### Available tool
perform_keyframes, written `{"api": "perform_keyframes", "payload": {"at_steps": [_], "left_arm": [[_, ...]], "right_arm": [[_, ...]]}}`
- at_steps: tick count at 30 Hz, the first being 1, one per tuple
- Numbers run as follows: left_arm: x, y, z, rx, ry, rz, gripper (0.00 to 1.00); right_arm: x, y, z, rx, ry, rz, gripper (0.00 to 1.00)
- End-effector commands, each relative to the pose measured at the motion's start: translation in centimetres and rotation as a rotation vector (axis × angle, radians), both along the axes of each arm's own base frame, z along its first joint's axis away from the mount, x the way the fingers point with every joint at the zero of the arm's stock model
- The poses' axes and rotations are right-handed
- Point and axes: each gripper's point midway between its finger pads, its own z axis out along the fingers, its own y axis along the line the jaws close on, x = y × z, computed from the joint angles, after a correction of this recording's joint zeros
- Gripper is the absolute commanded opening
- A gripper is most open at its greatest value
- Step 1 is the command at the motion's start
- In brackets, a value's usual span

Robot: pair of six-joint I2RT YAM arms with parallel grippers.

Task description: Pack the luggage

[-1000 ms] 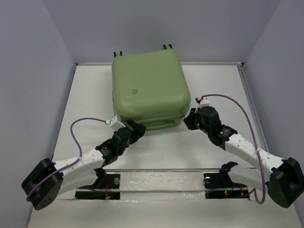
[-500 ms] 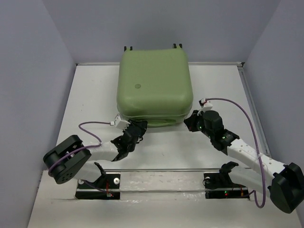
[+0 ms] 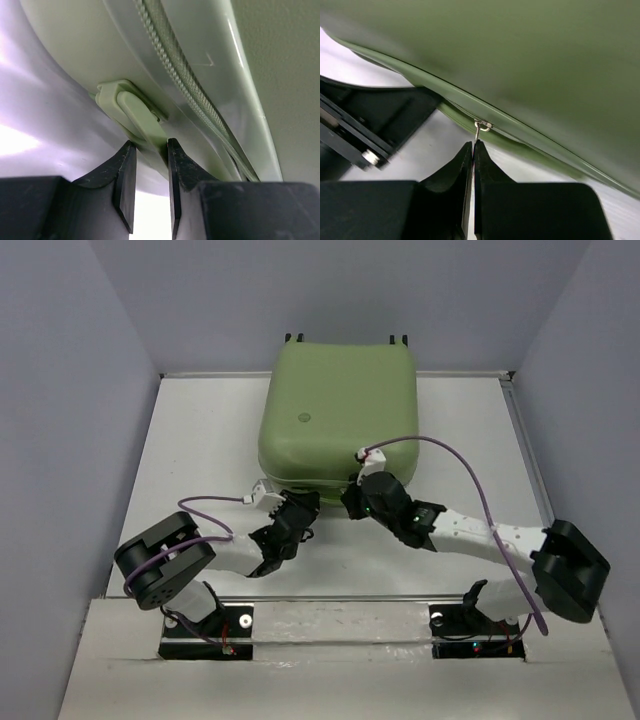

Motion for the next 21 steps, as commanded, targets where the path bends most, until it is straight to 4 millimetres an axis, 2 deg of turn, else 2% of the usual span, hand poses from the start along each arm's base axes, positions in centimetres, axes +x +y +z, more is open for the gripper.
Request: {"api": "perform_keyframes", "payload": {"at_steps": [1, 3, 4, 5, 6, 7, 8, 10, 12, 14, 15, 16, 17, 18, 19, 20, 21], "left_arm": [[-2.1, -6.0, 3.3, -0.033, -0.102, -0.257, 0.06], [-2.5, -5.8, 3.1, -0.055, -0.100, -0.261, 0.06], [-2.8, -5.6, 3.0, -0.067, -0.105, -0.266, 0.06], [-3.0, -5.5, 3.0, -0.073, -0.107, -0.270, 0.06], [-3.3, -5.8, 3.3, -0.086, -0.112, -0.280, 0.06], [-3.6, -5.9, 3.3, -0.086, -0.115, -0.286, 0.06], [-3.8, -5.7, 3.3, -0.083, -0.118, -0.286, 0.06], [-4.0, -5.2, 3.5, -0.090, -0.122, -0.277, 0.06], [-4.5, -4.7, 3.8, -0.086, -0.135, -0.284, 0.06], [-5.3, -4.4, 4.3, -0.072, -0.150, -0.290, 0.06], [-6.0, -4.2, 4.6, -0.068, -0.148, -0.300, 0.06], [-6.0, -4.2, 4.6, -0.059, -0.151, -0.302, 0.10], [-6.6, -4.0, 5.0, -0.055, -0.159, -0.316, 0.18], [-7.0, -3.6, 4.2, -0.004, -0.139, -0.330, 0.45], [-7.3, -3.4, 4.1, 0.015, -0.134, -0.344, 0.62], [-7.5, -3.1, 5.4, 0.007, -0.149, -0.343, 0.73], [-8.2, -2.5, 4.2, 0.072, -0.117, -0.358, 0.87]], "right_arm": [[-3.0, 9.4, 5.9, 0.152, -0.054, 0.249, 0.07], [-2.9, 10.9, 7.0, 0.176, -0.068, 0.296, 0.07], [-2.7, 11.7, 6.6, 0.168, -0.060, 0.310, 0.07], [-2.3, 12.9, 8.3, 0.196, -0.080, 0.326, 0.07], [-2.7, 14.0, 7.6, 0.186, -0.065, 0.359, 0.07], [-2.4, 14.6, 7.8, 0.189, -0.068, 0.363, 0.07], [-2.5, 15.6, 9.0, 0.195, -0.089, 0.383, 0.07], [-2.3, 16.2, 8.7, 0.176, -0.088, 0.375, 0.07], [-2.5, 15.9, 9.5, 0.188, -0.099, 0.377, 0.07], [-3.0, 14.3, 8.2, 0.150, -0.086, 0.361, 0.07], [-3.5, 12.2, 7.3, 0.124, -0.080, 0.333, 0.07], [-3.4, 11.6, 8.9, 0.149, -0.098, 0.307, 0.07], [-4.2, 9.5, 6.3, 0.097, -0.055, 0.281, 0.11], [-4.7, 8.0, 7.8, 0.127, -0.067, 0.259, 0.36], [-5.4, 6.7, 6.9, 0.104, -0.046, 0.251, 0.51], [-5.9, 5.0, 5.9, 0.048, -0.008, 0.229, 0.63], [-6.0, 3.7, 7.5, 0.065, -0.031, 0.195, 0.74]]}}
